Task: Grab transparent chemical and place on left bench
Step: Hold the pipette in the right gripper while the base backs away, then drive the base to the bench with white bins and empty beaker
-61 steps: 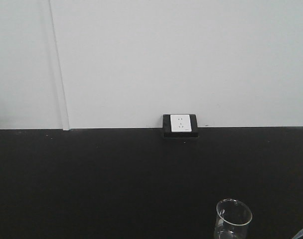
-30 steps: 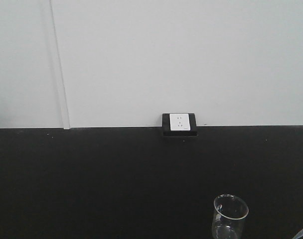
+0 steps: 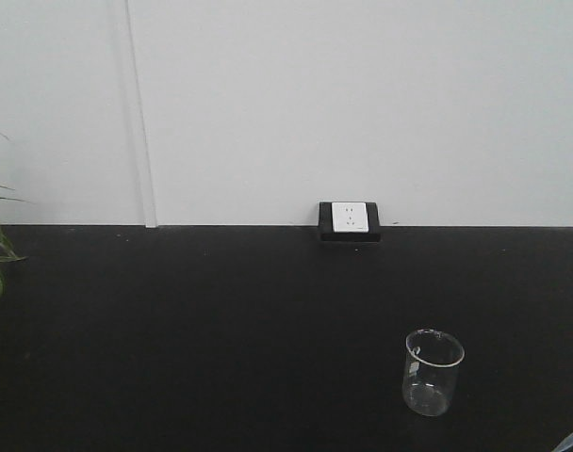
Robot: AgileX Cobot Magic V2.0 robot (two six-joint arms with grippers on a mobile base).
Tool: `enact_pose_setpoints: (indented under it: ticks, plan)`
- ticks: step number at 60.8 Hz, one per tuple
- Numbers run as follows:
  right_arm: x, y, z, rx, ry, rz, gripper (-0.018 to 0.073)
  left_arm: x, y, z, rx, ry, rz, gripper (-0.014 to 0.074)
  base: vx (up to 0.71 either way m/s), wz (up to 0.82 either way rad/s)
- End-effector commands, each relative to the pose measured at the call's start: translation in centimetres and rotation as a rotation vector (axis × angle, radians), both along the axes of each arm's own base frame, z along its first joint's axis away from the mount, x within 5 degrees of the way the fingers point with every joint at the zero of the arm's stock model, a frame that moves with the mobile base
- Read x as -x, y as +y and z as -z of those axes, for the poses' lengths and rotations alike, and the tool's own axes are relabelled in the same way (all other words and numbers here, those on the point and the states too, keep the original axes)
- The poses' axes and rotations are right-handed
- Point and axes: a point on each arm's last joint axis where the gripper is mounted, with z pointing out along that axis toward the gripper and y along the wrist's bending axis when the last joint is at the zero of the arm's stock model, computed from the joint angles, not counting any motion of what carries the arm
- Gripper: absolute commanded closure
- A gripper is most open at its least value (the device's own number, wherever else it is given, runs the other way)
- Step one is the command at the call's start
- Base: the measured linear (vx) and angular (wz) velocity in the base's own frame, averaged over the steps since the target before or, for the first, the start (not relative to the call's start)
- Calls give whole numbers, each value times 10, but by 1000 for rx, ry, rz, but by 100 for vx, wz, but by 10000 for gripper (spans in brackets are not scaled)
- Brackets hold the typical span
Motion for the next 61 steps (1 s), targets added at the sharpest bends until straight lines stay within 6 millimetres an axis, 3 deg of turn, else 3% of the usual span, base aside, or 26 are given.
enact_pose_setpoints:
  ticks: [1,61]
  plan:
    - [-1,4,-13,-9,-60,-41,562,1,0,-3,14,-81,1,600,-22,14]
    - [-1,4,-13,-9,-59,-40,562,1,0,-3,14,-81,1,600,-25,13]
